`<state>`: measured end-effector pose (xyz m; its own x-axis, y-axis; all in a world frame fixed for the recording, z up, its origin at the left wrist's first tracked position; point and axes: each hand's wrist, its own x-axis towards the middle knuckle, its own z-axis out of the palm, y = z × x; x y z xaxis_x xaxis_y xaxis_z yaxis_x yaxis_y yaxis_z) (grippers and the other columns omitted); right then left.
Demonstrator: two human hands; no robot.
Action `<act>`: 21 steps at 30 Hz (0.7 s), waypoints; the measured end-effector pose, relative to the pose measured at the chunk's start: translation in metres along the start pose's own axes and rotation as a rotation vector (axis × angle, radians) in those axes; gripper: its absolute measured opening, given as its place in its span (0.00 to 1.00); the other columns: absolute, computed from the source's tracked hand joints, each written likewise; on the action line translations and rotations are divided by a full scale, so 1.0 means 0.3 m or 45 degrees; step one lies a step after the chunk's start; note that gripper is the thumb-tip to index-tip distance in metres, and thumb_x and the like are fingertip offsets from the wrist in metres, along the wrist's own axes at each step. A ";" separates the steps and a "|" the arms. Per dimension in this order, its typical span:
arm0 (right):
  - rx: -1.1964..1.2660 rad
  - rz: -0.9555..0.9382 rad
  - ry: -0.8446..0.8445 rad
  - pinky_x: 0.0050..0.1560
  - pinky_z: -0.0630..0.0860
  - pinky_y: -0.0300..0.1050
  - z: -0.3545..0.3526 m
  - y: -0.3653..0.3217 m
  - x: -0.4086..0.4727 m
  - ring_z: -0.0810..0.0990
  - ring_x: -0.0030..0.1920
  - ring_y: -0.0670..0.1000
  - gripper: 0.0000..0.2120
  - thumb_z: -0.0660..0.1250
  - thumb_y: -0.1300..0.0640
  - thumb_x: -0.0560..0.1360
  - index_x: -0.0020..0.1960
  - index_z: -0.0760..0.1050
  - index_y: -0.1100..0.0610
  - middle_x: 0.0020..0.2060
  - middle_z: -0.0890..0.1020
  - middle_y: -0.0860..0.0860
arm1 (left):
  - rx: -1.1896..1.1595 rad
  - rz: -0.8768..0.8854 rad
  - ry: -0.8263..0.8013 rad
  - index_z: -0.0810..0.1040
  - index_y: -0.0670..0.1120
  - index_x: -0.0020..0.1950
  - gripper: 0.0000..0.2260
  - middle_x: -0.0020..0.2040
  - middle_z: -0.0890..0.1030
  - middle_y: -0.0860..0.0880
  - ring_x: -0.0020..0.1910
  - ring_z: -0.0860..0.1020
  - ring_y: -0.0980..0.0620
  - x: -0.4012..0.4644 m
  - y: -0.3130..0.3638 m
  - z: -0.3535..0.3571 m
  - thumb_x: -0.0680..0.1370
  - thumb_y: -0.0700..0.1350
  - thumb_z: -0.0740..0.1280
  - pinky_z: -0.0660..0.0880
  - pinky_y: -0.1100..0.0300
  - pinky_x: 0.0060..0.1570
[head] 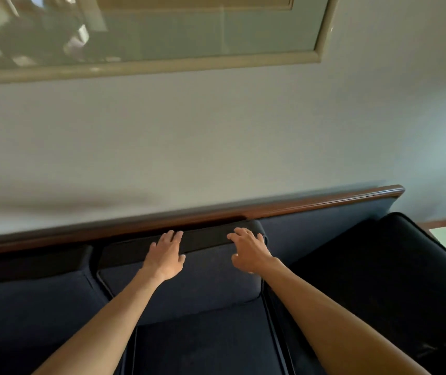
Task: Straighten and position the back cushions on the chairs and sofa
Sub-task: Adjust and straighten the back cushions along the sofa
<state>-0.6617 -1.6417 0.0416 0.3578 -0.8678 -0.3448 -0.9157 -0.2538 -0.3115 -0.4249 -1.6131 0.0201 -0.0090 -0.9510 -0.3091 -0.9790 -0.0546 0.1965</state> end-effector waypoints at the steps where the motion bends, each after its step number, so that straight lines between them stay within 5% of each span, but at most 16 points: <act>1: 0.039 0.010 0.031 0.75 0.53 0.61 -0.030 0.021 -0.036 0.55 0.77 0.54 0.29 0.63 0.60 0.75 0.76 0.63 0.54 0.76 0.61 0.53 | -0.039 0.056 0.014 0.53 0.47 0.79 0.29 0.79 0.57 0.45 0.77 0.57 0.46 -0.006 0.074 -0.020 0.81 0.49 0.61 0.62 0.46 0.73; 6: 0.187 0.074 0.146 0.69 0.66 0.54 -0.154 0.209 -0.220 0.66 0.72 0.54 0.24 0.63 0.60 0.74 0.70 0.72 0.53 0.72 0.68 0.50 | -0.202 0.259 0.015 0.64 0.49 0.75 0.25 0.74 0.67 0.50 0.70 0.69 0.48 -0.039 0.452 -0.063 0.79 0.49 0.64 0.71 0.50 0.65; 11: 0.233 0.205 0.252 0.65 0.72 0.54 -0.264 0.573 -0.405 0.70 0.69 0.54 0.22 0.64 0.58 0.74 0.67 0.74 0.52 0.70 0.71 0.50 | -0.237 0.421 0.035 0.72 0.46 0.68 0.18 0.59 0.77 0.47 0.58 0.76 0.46 0.002 0.883 -0.061 0.78 0.47 0.64 0.73 0.53 0.53; 18: 0.307 0.379 0.326 0.62 0.75 0.52 -0.301 1.270 -0.629 0.71 0.68 0.53 0.22 0.64 0.60 0.74 0.67 0.75 0.52 0.69 0.72 0.49 | -0.182 0.560 -0.009 0.73 0.49 0.59 0.11 0.49 0.74 0.54 0.47 0.75 0.51 0.131 1.572 0.126 0.79 0.49 0.64 0.71 0.55 0.43; 21: 0.337 0.541 0.332 0.62 0.74 0.51 -0.253 1.577 -0.766 0.72 0.68 0.53 0.21 0.64 0.60 0.74 0.66 0.75 0.52 0.68 0.73 0.48 | -0.138 0.636 -0.062 0.73 0.49 0.62 0.12 0.54 0.75 0.53 0.50 0.76 0.51 0.182 1.867 0.257 0.79 0.49 0.64 0.71 0.56 0.45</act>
<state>-1.1911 -1.5946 0.0406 -0.1207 -0.9557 -0.2683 -0.8805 0.2279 -0.4158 -0.9894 -1.6722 0.0414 -0.4821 -0.8540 -0.1955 -0.8262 0.3688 0.4259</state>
